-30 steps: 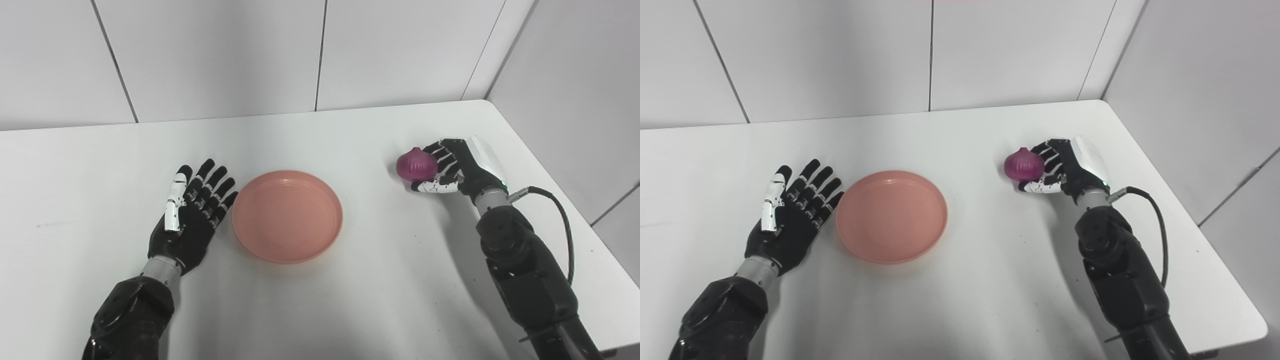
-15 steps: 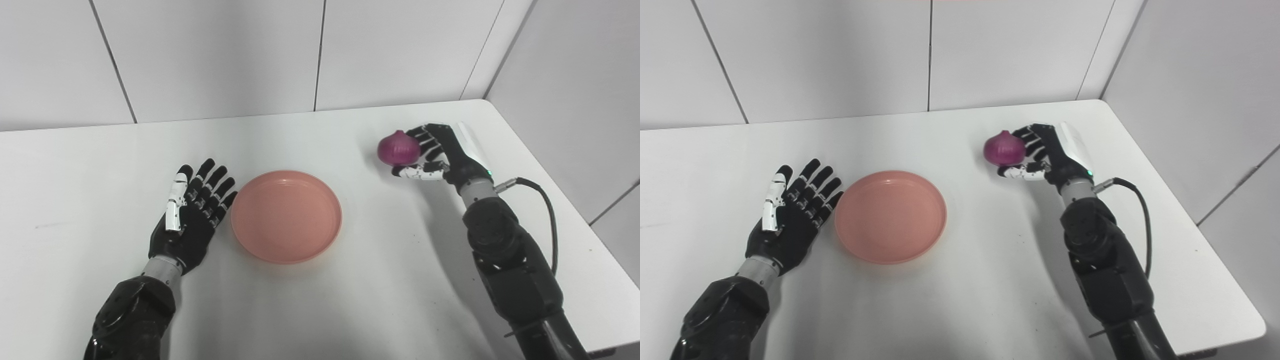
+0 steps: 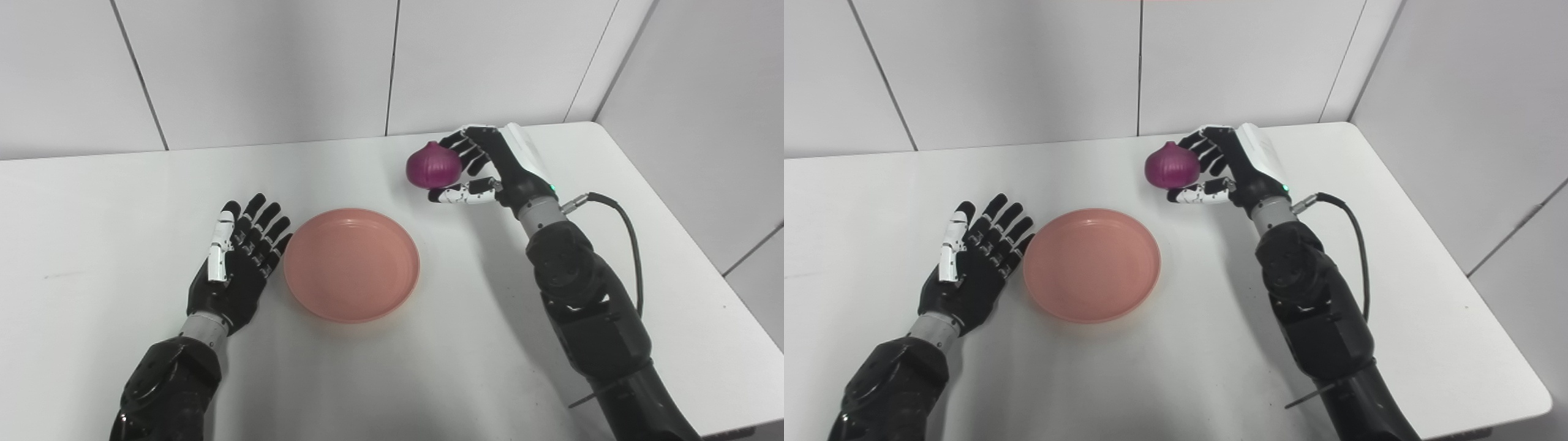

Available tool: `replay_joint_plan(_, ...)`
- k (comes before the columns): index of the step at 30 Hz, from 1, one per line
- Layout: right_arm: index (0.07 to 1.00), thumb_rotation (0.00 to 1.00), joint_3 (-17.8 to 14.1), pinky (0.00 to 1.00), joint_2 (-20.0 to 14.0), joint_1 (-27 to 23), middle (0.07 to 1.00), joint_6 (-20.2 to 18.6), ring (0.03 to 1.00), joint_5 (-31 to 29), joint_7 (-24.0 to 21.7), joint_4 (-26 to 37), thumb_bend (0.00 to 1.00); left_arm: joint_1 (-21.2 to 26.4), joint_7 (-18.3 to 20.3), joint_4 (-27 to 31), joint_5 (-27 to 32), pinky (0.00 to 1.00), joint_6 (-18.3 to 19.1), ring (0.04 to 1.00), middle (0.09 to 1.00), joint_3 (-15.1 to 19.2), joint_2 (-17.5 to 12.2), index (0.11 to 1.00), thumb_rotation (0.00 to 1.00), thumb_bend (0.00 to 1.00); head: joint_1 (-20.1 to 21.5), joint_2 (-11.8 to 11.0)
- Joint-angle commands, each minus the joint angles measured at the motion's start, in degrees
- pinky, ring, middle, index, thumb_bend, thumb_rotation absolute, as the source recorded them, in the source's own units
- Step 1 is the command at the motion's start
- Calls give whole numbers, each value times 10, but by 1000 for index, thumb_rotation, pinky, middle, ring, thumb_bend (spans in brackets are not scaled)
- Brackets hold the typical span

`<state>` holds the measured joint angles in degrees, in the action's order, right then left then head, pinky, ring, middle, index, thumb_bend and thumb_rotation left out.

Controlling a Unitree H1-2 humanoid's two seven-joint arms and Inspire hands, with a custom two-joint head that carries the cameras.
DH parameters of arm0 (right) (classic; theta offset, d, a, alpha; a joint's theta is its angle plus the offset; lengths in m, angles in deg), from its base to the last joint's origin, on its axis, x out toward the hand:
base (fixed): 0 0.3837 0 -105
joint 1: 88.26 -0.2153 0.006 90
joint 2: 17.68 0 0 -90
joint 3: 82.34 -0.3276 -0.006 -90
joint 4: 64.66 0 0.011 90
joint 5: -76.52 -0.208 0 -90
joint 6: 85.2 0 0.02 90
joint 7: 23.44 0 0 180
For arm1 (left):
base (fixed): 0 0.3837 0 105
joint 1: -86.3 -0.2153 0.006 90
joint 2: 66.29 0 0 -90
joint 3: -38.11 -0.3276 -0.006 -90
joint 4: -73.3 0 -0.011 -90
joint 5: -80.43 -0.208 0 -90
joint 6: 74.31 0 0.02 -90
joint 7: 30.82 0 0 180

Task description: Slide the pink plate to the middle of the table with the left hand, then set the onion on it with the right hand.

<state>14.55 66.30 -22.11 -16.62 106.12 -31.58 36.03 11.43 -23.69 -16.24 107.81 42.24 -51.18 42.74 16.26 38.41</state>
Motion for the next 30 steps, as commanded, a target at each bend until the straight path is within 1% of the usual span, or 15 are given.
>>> replay_joint_plan(1,565,114,5,469,6,-31,558,28,523,-1,5,13,542,0,-6,1,-5,952,2,971,982,-3,6,970,1000,441,0,0)
replay_joint_plan(5,562,139,21,478,21,-36,564,35,531,6,9,6,558,1,-9,1,-7,949,2,970,980,-2,11,966,1000,441,-10,0)
replay_joint_plan(8,566,125,36,486,35,-39,574,45,539,6,10,-7,568,0,-16,4,-10,944,3,966,976,-3,14,960,1000,444,-15,1)
replay_joint_plan(11,571,124,47,469,49,-41,574,52,533,5,12,-21,571,0,-21,6,-11,939,3,961,973,-5,16,958,1000,443,-22,2)
replay_joint_plan(14,559,161,59,410,62,-41,541,57,486,8,13,-31,576,-1,-27,8,-9,936,3,959,969,-6,20,954,1000,439,-28,3)
replay_joint_plan(16,556,159,67,393,69,-41,530,63,470,10,15,-40,580,-1,-28,8,-11,937,2,959,969,-7,20,953,1000,439,-31,3)
replay_joint_plan(19,560,143,77,398,76,-40,539,71,480,13,15,-53,579,-1,-29,8,-12,934,2,958,968,-7,22,951,1000,436,-34,4)
replay_joint_plan(24,559,161,91,370,85,-39,515,75,452,22,15,-74,581,-1,-28,10,-13,937,2,959,971,-7,25,957,1000,434,-41,5)
replay_joint_plan(25,564,148,93,372,87,-37,523,75,457,25,16,-78,581,-1,-29,11,-13,935,2,958,970,-7,25,957,1000,435,-43,6)
replay_joint_plan(28,575,165,100,374,91,-31,536,67,466,39,17,-82,586,-1,-30,11,-18,930,1,954,965,-9,26,954,1000,438,-45,6)
replay_joint_plan(30,577,160,103,365,91,-28,534,71,461,45,19,-85,585,-1,-30,11,-19,931,1,955,965,-8,27,953,1000,438,-46,7)
